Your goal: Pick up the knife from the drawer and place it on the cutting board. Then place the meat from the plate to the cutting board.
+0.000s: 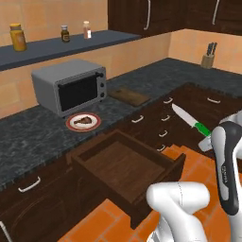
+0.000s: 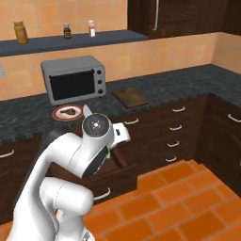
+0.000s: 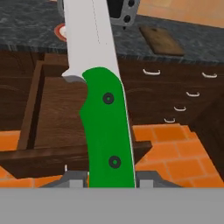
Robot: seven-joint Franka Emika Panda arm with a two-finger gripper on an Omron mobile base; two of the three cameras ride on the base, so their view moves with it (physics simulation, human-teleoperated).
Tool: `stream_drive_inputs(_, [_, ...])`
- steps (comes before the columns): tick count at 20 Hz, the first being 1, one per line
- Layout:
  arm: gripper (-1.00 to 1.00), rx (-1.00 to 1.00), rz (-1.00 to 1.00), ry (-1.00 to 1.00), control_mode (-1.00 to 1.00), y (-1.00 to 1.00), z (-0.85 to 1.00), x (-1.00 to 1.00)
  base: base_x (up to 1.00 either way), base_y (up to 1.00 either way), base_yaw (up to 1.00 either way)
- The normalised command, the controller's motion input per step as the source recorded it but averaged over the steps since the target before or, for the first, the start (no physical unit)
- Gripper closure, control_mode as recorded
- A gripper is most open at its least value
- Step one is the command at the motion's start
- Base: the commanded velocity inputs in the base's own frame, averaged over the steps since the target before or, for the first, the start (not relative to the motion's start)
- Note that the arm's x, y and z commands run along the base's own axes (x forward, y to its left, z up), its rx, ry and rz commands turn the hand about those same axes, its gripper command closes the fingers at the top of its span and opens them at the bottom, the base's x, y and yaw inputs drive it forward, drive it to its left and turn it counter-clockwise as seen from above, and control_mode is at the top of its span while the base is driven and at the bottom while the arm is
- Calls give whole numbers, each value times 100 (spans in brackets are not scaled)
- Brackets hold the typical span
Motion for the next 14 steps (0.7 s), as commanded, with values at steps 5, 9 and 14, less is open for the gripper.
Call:
stream_drive_inputs(5, [100,0,0,0,100,0,0,0,34,-100,30])
stream_drive_inputs(9, [100,0,0,0,100,0,0,0,87,-74,45])
stream_drive_inputs(14, [100,0,0,0,100,0,0,0,-9,-89,65])
